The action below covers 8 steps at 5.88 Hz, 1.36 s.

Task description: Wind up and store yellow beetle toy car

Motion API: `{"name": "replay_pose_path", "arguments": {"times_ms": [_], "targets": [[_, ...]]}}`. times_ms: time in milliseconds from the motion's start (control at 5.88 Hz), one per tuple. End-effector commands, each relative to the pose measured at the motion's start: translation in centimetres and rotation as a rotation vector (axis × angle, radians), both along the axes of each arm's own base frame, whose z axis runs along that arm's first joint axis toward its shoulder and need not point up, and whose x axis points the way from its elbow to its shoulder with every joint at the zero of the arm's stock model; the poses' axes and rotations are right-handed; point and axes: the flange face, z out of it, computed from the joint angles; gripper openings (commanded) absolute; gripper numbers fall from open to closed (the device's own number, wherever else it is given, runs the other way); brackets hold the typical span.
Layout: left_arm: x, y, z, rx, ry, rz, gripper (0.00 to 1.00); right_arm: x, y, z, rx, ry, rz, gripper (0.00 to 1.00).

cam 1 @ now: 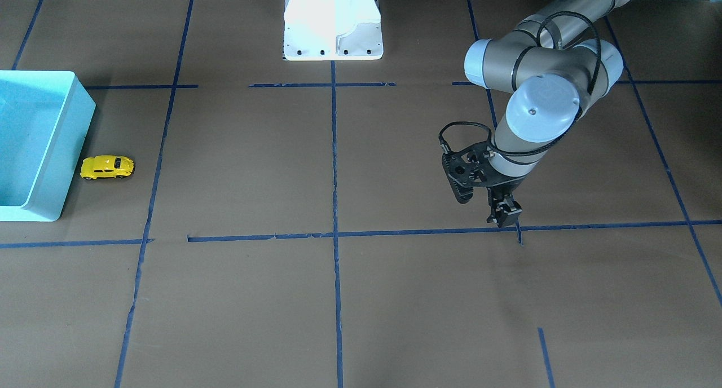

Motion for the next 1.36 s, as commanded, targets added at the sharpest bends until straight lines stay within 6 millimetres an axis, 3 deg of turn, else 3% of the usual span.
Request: {"name": "replay_pose_path", "arguments": {"times_ms": [0, 170, 340, 511, 681, 851, 1191], "targets": [[-3.4, 1.0, 5.3, -0.117, -0.015, -0.005, 1.0, 0.1, -1.2, -1.8, 0.202, 0.016, -0.006, 1.0], [-5.6, 0.1, 7.8, -0.145, -0.042, -0.044, 1.0, 0.1, -1.3, -2.5, 0.226, 0.017, -0.006, 1.0], [-9.1, -1.0, 10.2, -0.18, -0.064, -0.104, 1.0, -0.1, -1.5, -3.1, 0.238, 0.018, -0.01, 1.0], [-12.4, -1.7, 11.8, -0.205, -0.07, -0.149, 1.0, -2.4, -3.2, -5.0, 0.284, 0.021, -0.07, 1.0], [-16.8, -1.0, 16.3, -0.259, -0.095, -0.206, 1.0, -2.6, -3.5, -5.8, 0.315, 0.02, -0.088, 1.0], [-22.2, -0.4, 20.3, -0.316, -0.118, -0.279, 1.0, -4.2, -3.9, -9.3, 0.388, 0.023, -0.13, 1.0], [-32.4, 2.5, 27.9, -0.452, -0.149, -0.437, 1.0, -11.3, -5.7, -14.0, 0.491, 0.035, -0.289, 1.0]]}}
